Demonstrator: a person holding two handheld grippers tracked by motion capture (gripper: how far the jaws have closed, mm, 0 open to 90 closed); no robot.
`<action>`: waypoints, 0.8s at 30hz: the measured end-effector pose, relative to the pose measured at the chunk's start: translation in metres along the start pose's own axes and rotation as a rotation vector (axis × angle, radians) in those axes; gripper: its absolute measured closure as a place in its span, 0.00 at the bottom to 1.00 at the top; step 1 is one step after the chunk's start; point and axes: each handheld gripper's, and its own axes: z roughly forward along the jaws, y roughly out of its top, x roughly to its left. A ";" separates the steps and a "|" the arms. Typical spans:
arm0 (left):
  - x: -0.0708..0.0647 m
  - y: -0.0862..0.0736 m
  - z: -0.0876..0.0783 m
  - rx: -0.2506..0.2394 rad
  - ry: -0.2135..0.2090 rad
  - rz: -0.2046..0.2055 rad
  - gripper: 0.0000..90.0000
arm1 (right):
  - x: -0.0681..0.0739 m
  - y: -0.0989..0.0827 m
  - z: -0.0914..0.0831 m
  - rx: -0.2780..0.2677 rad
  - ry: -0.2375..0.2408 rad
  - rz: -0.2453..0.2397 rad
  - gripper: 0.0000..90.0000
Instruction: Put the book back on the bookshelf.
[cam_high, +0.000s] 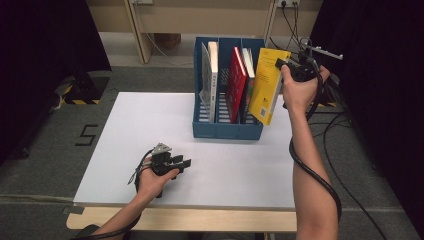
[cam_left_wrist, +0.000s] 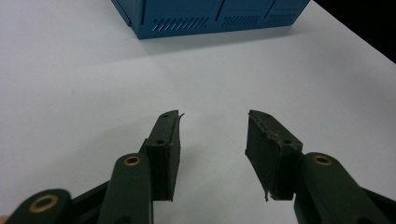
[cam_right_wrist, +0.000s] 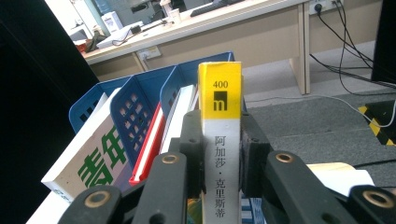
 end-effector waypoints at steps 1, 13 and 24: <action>0.000 0.000 0.000 0.001 -0.001 -0.001 0.60 | 0.001 0.000 0.001 0.001 0.002 0.004 0.85; 0.000 0.000 0.000 0.000 -0.002 0.000 0.60 | 0.004 -0.001 0.005 -0.020 0.001 -0.013 0.85; -0.001 -0.001 0.001 0.002 -0.004 0.002 0.60 | 0.007 -0.004 0.005 -0.006 0.030 -0.035 0.85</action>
